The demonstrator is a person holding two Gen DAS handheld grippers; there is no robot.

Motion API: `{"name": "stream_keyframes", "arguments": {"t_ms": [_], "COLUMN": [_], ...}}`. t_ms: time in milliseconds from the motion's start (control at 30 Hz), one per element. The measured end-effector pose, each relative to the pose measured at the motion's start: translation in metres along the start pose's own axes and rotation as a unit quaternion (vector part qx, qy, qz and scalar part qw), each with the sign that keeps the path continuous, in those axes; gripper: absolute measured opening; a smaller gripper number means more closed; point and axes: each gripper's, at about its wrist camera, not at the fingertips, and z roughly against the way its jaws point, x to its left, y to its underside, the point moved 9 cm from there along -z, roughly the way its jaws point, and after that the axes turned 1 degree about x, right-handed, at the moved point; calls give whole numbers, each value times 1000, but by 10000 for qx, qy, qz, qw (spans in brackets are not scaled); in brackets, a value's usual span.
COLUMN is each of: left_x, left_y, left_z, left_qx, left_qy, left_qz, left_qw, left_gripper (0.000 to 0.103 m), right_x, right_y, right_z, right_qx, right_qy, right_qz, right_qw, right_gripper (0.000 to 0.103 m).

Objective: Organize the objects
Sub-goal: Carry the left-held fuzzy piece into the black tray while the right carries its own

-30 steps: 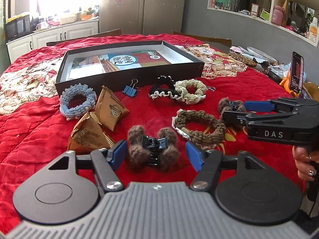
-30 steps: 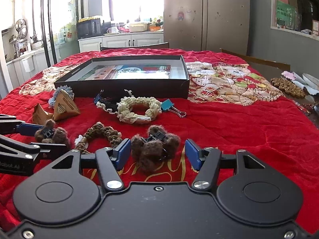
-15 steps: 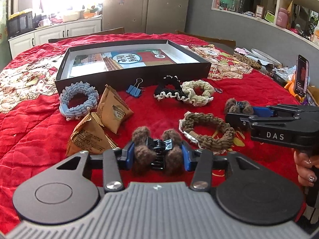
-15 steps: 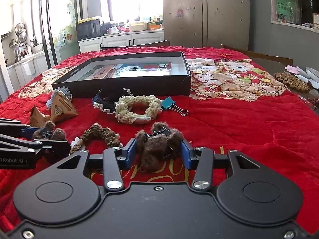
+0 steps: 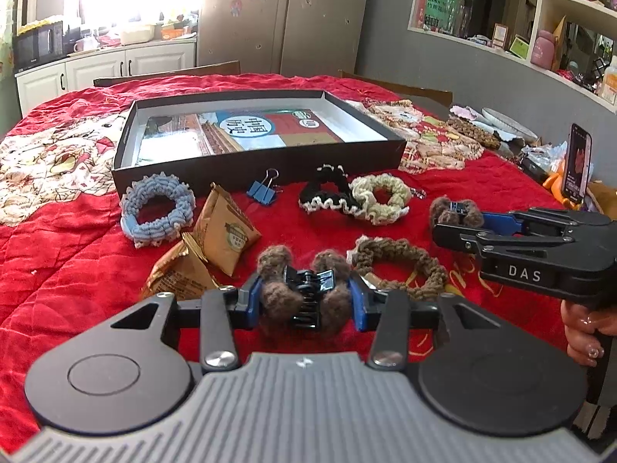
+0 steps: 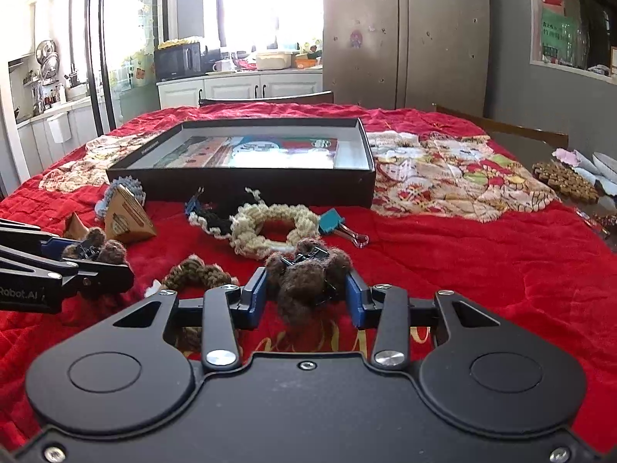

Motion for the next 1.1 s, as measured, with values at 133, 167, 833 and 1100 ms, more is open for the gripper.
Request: {"name": "stream_keyframes", "arguments": {"t_ms": [133,167,833,1100], "left_x": [4,5,57,82], "left_y": [-9,-12,-99,-126], "left_z": [2,2,-22,-53], "left_qx": [-87,-123,-603,-541], "left_qy": [-16,-36,-532,-786], "left_qz": [40,55,321,448], "left_qw": [10000,9999,9962,9944], "left_gripper": [47,47,48,48], "right_x": [3,4,31,29], "right_y": [-12,-14,-99,-134], "right_z": [2,2,-39,-79], "right_qx": [-96,-122,-570,-585], "right_qy": [-23,-28,-272,-85], "right_qz": [79,95,148,228], "right_qw": [9999,9999,9979,9980], "right_gripper": [39,39,39,39]}}
